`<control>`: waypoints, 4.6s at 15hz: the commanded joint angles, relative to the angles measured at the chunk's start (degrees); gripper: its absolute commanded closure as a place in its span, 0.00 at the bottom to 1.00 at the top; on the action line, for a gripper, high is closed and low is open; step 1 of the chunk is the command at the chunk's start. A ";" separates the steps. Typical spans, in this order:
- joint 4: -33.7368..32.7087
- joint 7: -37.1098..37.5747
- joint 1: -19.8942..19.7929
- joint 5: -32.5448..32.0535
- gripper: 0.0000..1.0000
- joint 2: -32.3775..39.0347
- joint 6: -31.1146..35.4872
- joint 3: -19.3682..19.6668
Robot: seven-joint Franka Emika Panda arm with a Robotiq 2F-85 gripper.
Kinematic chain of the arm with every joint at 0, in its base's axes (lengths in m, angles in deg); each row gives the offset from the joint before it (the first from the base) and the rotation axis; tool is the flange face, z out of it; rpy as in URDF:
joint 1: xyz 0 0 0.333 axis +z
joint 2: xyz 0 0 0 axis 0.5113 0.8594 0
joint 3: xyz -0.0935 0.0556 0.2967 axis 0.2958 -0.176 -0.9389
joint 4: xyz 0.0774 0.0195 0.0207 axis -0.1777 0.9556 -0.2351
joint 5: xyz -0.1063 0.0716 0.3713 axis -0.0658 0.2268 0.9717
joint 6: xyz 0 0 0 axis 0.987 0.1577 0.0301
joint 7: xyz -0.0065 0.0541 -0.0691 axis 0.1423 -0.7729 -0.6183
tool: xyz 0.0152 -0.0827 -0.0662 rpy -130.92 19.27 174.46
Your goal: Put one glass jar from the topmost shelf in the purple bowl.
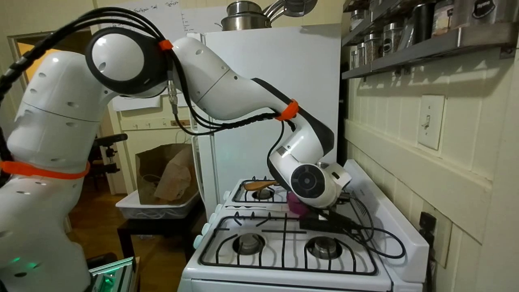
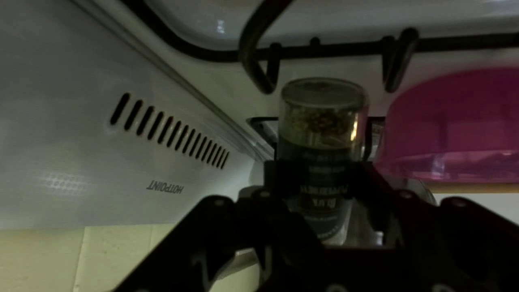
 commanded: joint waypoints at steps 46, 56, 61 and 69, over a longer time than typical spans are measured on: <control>6.44 53.53 0.06 -90.26 0.75 -14.76 -0.84 -7.51; 0.02 60.87 2.48 -111.24 0.75 -11.83 -4.40 -9.21; 1.13 62.14 2.38 -113.06 0.50 -12.31 -2.37 -10.23; 0.22 61.73 2.46 -113.61 0.75 -11.98 -3.60 -10.29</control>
